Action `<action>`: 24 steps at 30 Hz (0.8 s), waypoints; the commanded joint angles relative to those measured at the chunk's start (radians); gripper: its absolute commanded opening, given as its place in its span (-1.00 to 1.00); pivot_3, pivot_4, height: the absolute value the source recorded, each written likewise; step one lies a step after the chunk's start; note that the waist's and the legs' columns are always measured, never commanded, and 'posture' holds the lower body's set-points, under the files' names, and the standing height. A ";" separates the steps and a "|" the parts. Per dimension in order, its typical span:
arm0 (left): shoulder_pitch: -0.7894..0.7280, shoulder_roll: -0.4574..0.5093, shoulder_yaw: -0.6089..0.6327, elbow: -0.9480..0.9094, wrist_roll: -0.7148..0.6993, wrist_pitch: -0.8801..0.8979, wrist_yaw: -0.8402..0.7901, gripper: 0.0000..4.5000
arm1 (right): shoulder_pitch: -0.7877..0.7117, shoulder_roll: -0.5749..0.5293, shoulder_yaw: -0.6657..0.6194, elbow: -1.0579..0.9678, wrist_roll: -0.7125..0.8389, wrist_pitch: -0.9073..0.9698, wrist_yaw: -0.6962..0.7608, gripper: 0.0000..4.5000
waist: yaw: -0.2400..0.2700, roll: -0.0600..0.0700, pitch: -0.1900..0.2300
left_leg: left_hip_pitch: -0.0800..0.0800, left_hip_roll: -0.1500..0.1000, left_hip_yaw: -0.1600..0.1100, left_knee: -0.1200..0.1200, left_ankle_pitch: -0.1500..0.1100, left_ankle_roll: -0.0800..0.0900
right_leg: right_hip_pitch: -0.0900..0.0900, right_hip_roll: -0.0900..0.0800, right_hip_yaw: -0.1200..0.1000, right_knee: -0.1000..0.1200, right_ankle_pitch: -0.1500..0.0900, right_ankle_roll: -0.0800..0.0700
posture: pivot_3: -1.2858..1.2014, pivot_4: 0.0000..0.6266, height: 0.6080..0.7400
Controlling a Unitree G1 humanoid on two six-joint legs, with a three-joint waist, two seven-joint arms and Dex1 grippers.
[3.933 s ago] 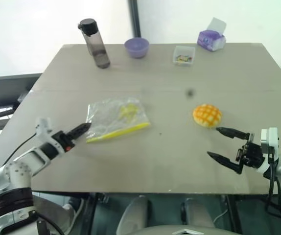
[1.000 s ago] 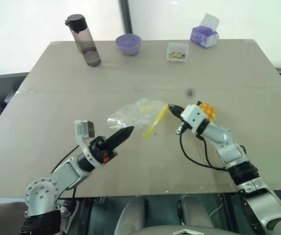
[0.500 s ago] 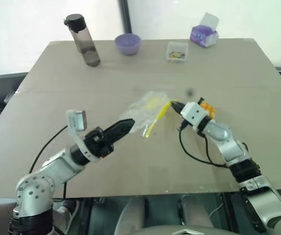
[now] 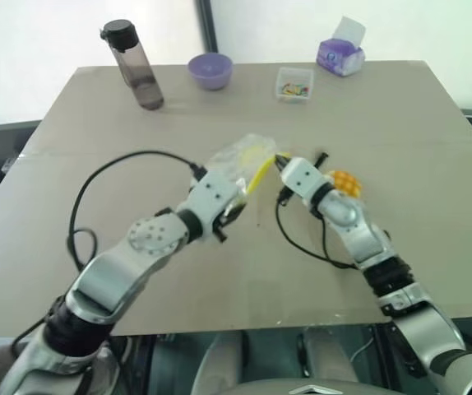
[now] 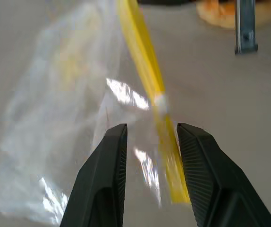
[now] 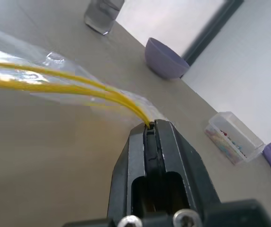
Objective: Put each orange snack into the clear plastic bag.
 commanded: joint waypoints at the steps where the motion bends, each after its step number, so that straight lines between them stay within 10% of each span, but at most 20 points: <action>1: 0.005 -0.002 0.003 -0.049 0.156 -0.053 0.053 -0.22 | -0.036 0.009 -0.016 -0.037 -0.052 0.052 -0.095 -1.00 | 0.002 0.000 0.000 | 0.000 0.000 0.000 0.000 0.000 0.000 | 0.000 0.000 0.000 0.000 0.000 0.000 | 0.03 -0.52 1.00; 24: 0.045 -0.098 -0.021 -0.053 0.410 0.003 -0.047 -0.22 | -0.016 0.011 0.047 -0.089 -0.110 0.129 -0.122 -1.00 | 0.000 0.000 0.000 | 0.001 0.000 0.000 0.001 0.000 0.000 | 0.000 0.000 0.000 0.001 0.000 0.000 | 0.03 -0.52 1.00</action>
